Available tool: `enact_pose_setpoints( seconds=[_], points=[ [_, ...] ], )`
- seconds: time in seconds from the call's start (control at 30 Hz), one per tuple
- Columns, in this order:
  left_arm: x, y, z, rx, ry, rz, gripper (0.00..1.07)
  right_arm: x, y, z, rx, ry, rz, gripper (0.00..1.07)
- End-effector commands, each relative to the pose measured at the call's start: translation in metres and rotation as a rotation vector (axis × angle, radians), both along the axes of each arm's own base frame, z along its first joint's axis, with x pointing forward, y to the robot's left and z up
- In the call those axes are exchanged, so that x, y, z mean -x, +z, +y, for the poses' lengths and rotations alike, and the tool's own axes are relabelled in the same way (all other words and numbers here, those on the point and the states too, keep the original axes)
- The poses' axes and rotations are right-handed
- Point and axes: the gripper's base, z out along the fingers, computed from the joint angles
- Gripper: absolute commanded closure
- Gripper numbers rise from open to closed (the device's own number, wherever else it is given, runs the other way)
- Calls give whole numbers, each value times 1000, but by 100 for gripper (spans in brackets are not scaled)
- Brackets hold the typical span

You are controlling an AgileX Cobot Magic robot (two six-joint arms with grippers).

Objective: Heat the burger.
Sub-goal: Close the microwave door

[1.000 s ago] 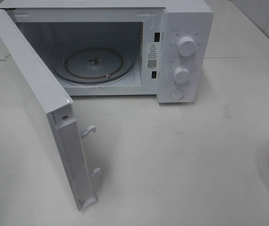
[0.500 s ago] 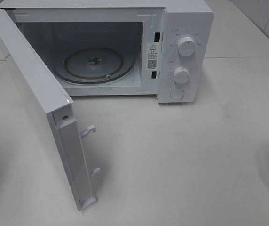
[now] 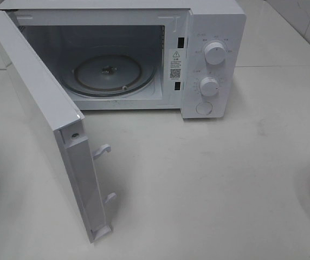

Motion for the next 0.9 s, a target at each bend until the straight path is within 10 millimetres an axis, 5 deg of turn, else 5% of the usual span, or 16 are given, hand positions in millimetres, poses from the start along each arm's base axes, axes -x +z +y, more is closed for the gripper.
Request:
enact_pose_setpoints(
  seconds=[0.03, 0.6, 0.9],
  points=[
    [-4, -4, -4, 26, -31, -24, 107, 4, -1, -1, -6, -7, -20, 31],
    [-39, -4, -47, 75, -435, -93, 107, 4, -1, -1, -6, -7, -20, 31],
    [-44, -10, -72, 93, -444, -89, 107, 4, -1, -1, -6, -7, -20, 31]
  ],
)
